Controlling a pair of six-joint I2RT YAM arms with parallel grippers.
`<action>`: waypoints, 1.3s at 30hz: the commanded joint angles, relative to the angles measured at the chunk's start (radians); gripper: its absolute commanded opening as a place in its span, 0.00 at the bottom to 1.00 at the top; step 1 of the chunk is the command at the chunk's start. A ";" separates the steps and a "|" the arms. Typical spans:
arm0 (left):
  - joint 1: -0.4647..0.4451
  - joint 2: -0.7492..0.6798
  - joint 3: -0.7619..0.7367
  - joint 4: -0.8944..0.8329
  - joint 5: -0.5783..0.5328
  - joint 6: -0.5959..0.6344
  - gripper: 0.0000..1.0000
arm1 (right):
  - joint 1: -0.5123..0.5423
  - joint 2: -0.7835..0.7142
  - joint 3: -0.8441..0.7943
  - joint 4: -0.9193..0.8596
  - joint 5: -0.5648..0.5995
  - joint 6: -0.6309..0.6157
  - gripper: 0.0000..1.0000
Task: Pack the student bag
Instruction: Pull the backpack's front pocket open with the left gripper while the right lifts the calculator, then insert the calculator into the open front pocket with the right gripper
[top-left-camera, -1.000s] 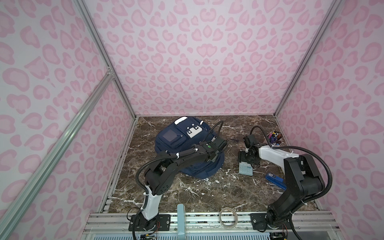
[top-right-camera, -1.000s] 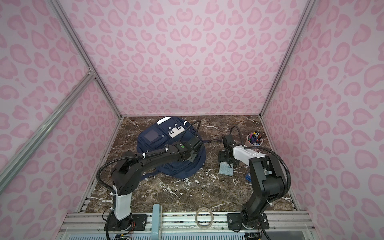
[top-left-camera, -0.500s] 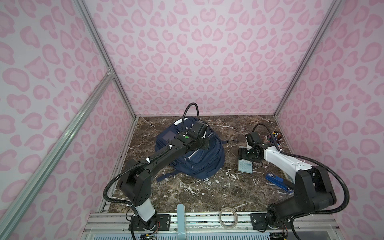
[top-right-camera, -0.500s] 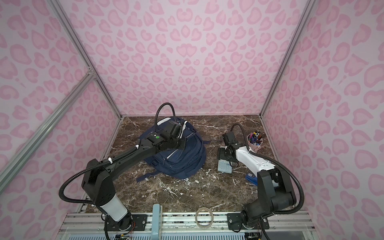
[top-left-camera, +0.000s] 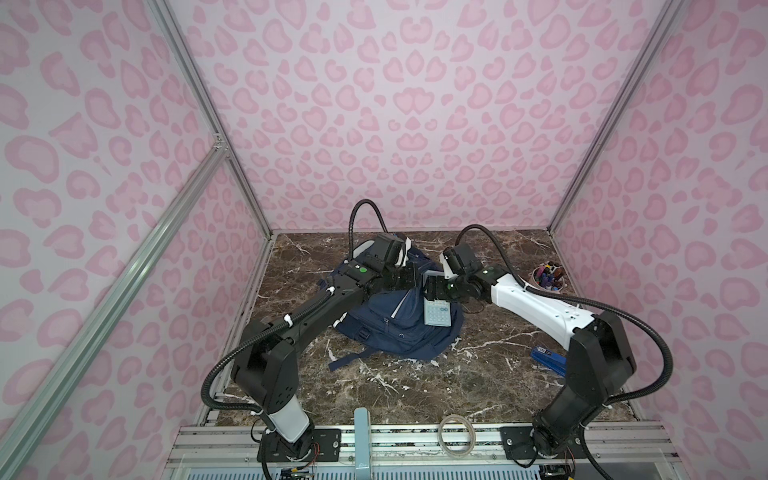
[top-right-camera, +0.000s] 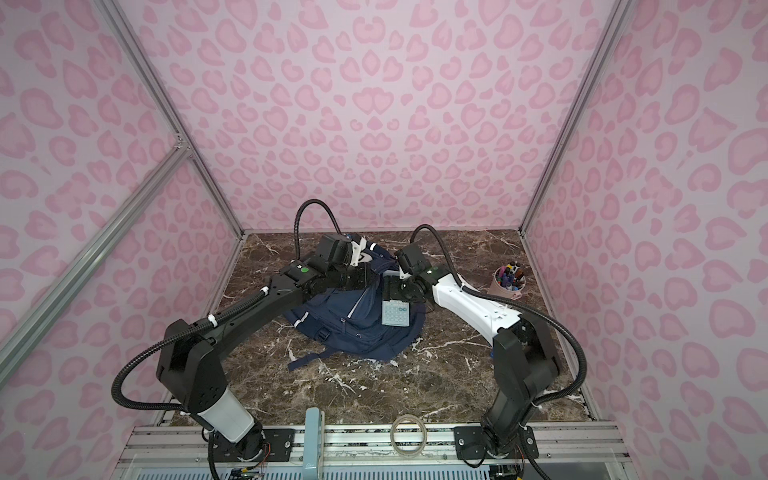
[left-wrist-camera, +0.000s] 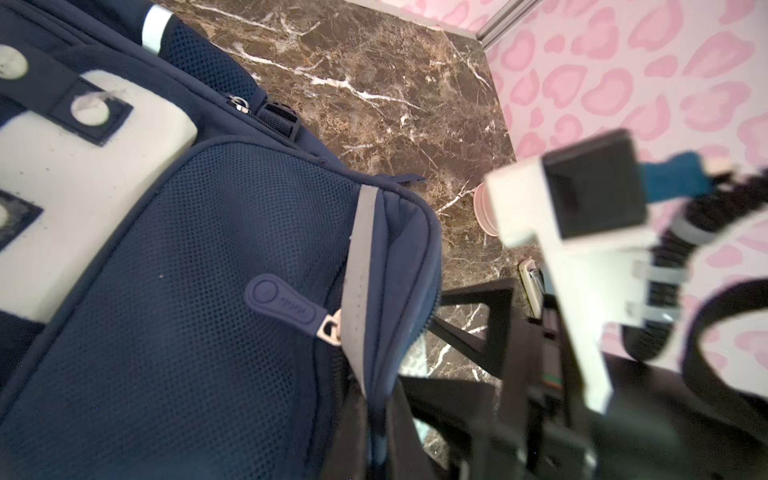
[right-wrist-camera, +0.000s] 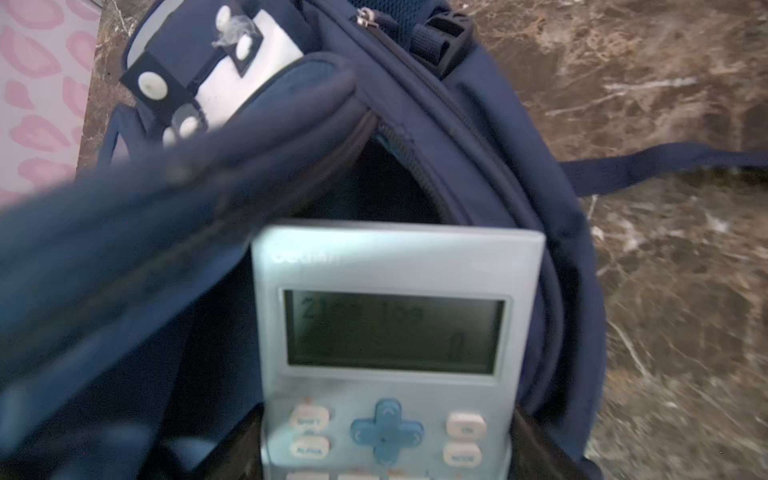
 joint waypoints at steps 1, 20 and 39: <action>-0.002 -0.040 -0.037 0.181 0.077 -0.069 0.03 | 0.004 0.069 0.043 0.037 -0.017 0.062 0.74; 0.012 -0.017 -0.103 0.239 0.056 -0.088 0.03 | 0.017 -0.053 -0.164 0.248 -0.126 0.159 0.77; 0.012 -0.036 -0.094 0.231 0.071 -0.107 0.03 | 0.069 0.079 -0.291 0.904 -0.189 0.503 0.46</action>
